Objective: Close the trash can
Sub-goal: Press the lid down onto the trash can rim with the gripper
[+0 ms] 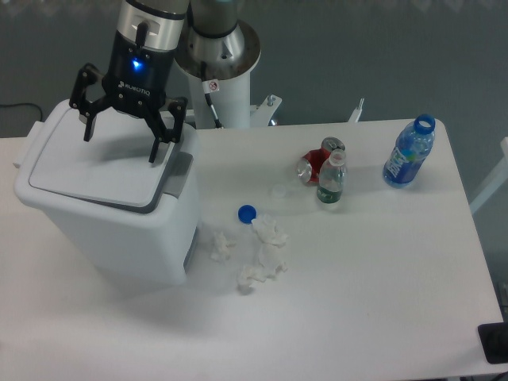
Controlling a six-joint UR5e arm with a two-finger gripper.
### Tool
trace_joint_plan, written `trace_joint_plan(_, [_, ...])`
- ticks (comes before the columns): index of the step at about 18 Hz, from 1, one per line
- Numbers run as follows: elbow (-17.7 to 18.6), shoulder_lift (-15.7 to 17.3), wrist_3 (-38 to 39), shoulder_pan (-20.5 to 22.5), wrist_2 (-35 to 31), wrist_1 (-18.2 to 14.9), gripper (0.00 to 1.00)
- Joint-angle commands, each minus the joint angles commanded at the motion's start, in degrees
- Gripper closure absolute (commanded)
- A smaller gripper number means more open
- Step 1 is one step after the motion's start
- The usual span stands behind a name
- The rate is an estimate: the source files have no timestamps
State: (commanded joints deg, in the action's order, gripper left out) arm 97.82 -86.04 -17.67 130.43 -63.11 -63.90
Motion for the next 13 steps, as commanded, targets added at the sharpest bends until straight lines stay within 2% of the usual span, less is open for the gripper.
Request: trace_joint_plan(13, [-0.1,-0.8,0.0,0.1,-0.1,0.0,0.00])
